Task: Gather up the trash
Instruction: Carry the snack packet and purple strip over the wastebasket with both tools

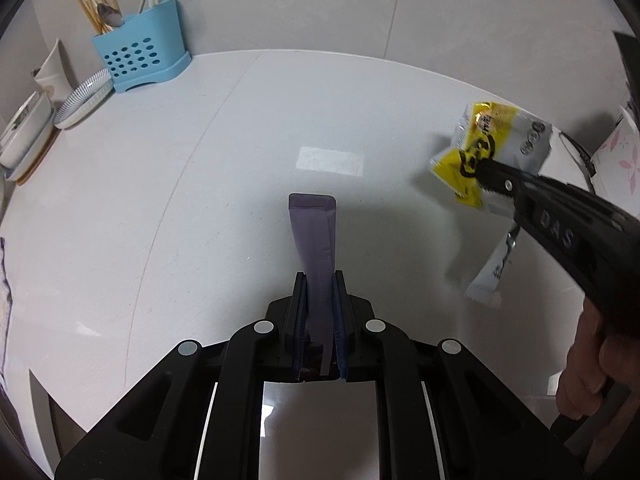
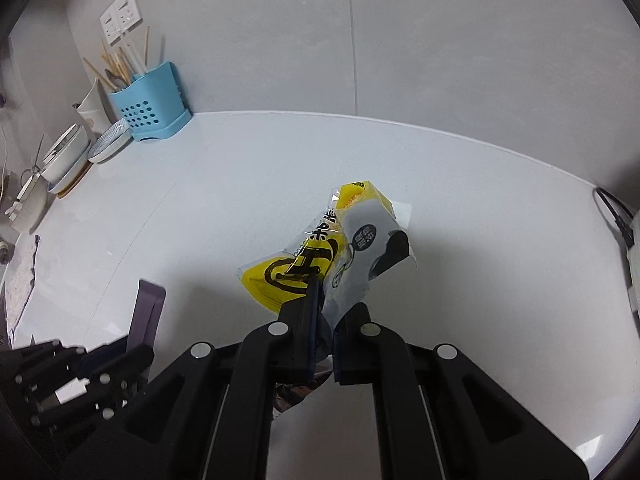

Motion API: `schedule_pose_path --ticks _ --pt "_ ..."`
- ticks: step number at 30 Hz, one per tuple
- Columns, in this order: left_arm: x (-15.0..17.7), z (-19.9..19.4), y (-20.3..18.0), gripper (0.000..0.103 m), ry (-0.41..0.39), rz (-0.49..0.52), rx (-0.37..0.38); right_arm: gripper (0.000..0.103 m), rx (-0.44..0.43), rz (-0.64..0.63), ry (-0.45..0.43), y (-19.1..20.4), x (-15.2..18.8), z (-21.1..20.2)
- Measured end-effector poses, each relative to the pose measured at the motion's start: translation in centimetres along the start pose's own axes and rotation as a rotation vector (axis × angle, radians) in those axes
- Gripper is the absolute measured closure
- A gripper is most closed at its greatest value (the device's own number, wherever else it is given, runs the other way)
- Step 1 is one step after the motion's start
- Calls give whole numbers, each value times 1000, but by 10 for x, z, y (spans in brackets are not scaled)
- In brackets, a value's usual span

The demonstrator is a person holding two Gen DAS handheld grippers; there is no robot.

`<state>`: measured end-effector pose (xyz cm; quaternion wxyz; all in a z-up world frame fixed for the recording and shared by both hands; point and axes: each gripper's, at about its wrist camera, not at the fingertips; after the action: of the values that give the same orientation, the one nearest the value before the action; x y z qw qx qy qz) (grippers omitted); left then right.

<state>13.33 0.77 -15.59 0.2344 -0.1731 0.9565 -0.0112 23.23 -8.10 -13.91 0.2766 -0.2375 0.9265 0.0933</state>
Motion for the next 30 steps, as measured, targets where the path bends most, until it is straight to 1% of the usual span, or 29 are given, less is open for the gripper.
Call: schedule_pose_path --ticks 7,10,16,24,30 --pt "19 -27 11 91 -28 36 28 98 18 42 -27 12 40 -45" --pt "35 -39 16 91 -29 50 51 98 30 63 -38 16 61 -65" --pt "76 -60 26 91 -4 66 95 98 40 97 -43 25 107 -102" --pt "138 -90 36 91 28 110 126 99 50 71 -41 48 161 -142" --pt "176 -107 38 91 55 116 168 99 29 66 -32 65 200 -162"
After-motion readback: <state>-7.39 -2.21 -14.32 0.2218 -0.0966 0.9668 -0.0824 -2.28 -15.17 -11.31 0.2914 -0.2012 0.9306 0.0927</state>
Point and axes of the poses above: each gripper's, at about its wrist camera, not at the fingertips, and z roughly the way its jaws point, y to its left, x to its underside, and after that the axes turned 5 degrees about x, right-handed
